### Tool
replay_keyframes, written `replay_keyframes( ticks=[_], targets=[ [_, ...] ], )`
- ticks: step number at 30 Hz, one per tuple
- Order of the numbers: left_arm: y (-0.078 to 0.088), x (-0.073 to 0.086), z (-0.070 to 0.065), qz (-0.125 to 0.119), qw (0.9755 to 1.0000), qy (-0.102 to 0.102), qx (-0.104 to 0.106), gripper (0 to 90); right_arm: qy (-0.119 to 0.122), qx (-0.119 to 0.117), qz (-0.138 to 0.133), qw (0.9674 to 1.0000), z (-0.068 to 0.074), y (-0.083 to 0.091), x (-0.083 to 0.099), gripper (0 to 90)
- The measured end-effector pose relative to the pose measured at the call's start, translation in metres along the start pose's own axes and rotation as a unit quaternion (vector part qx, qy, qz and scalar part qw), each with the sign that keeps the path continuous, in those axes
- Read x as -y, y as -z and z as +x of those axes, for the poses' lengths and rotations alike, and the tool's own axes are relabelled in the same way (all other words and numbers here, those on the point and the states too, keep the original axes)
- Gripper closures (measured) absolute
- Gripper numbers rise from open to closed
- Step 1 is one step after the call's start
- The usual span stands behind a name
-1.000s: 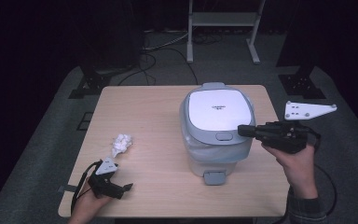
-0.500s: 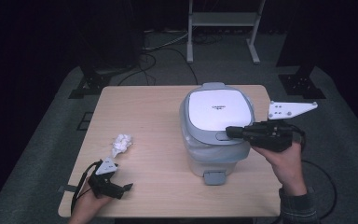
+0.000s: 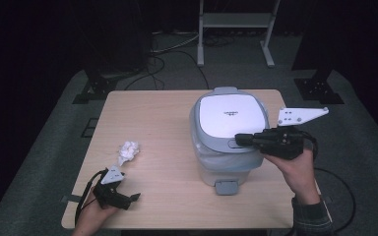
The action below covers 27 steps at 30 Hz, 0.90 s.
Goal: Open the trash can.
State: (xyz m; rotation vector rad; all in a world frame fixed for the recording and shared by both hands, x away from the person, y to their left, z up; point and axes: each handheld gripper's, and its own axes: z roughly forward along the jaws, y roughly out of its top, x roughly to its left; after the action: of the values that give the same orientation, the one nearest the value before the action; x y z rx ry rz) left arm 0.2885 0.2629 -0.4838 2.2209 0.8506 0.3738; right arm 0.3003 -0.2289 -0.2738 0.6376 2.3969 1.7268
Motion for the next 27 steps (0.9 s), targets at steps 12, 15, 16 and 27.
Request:
replay_keyframes(
  ticks=[12, 15, 16, 27],
  targets=[
    [0.0001, 0.0001, -0.0004, 0.000, 1.0000, 0.001, -0.001, 0.0, 0.001, 0.004, 0.004, 1.0000, 0.0016, -0.0003, 0.0012, 90.0],
    [0.0001, 0.0000, -0.0003, 0.000, 1.0000, 0.001, -0.001, 0.0, 0.002, 0.005, 0.005, 1.0000, 0.0021, -0.0003, 0.0015, 90.0],
    [0.0001, 0.0001, -0.0004, 0.000, 1.0000, 0.001, -0.001, 0.0, 0.002, 0.012, 0.005, 0.9999, 0.0021, -0.0004, 0.0014, 90.0],
    [0.0002, 0.0001, -0.0005, 0.000, 1.0000, 0.001, -0.001, 0.0, 0.011, 0.029, -0.017, 0.9994, 0.0063, 0.0089, -0.0007, 58.6]
  ],
)
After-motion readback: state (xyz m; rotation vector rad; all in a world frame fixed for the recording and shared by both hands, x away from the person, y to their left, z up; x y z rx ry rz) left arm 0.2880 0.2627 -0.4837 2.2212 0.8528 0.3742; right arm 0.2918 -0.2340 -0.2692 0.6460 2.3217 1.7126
